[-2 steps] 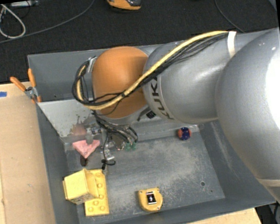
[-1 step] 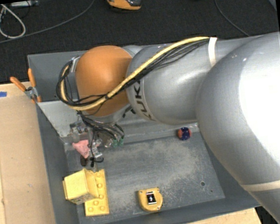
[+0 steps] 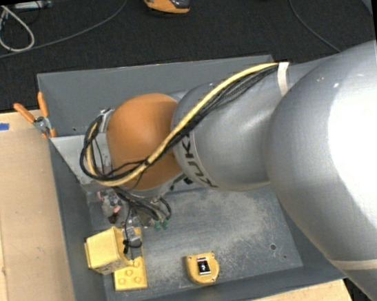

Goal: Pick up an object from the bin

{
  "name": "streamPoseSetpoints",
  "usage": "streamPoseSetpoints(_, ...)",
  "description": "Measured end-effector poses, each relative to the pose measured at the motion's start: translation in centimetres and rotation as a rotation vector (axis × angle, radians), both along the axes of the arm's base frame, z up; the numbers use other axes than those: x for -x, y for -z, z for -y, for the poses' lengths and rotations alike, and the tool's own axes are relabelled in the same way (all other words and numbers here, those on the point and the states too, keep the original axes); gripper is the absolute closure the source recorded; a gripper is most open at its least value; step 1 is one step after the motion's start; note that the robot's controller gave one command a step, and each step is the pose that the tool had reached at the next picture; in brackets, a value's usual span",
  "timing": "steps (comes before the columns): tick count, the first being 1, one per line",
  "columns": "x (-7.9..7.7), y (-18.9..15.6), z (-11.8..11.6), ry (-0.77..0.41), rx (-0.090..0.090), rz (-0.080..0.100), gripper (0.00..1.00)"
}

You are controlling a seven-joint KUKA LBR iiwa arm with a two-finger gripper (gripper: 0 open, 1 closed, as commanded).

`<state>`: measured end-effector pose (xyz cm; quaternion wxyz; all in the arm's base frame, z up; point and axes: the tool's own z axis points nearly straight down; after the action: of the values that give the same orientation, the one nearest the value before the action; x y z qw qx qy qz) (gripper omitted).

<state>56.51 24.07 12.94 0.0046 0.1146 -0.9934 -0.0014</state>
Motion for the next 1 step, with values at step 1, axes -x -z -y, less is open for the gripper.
streamPoseSetpoints(1, 6.24, 0.19, -0.05, 0.023, 0.001, -0.001, 0.0)
